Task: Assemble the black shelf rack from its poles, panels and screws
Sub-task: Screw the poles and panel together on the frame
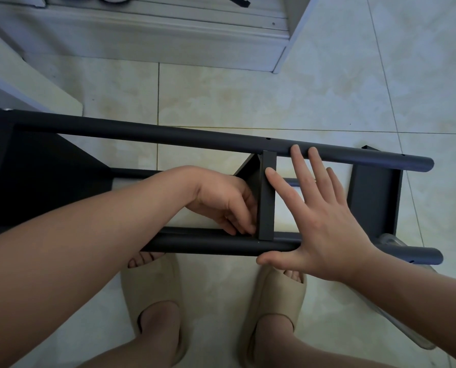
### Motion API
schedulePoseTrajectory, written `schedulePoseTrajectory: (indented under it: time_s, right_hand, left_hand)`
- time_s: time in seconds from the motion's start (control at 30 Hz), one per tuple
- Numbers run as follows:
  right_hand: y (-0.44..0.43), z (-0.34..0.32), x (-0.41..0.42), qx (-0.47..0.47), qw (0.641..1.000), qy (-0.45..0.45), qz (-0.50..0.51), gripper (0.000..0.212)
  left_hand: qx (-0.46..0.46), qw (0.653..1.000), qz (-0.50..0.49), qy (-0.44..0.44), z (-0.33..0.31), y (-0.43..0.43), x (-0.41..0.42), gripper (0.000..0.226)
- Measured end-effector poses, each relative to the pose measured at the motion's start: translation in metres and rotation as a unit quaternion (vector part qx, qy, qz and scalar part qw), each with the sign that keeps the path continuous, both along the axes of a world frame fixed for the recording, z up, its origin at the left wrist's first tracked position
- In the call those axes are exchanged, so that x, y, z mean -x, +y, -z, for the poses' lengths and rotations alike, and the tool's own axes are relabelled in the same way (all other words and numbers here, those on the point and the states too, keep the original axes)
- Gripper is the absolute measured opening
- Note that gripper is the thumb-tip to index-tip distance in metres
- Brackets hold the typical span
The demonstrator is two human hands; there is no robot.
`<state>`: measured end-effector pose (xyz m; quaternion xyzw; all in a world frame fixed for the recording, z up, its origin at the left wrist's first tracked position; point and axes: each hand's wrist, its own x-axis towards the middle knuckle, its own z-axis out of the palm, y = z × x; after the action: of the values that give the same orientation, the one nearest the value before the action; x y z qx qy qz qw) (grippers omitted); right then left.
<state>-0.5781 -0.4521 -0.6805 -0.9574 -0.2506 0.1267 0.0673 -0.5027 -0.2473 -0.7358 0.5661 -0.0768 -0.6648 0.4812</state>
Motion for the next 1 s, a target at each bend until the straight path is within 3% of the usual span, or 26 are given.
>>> schedulePoseTrajectory:
  time_s: [1.0]
  right_hand:
    - [0.0010,-0.0003,0.0002,0.000,1.000,-0.004,0.000,0.120]
  left_hand:
    - [-0.007,1.000,-0.009,0.013,0.0012,0.0005,-0.0017,0.016]
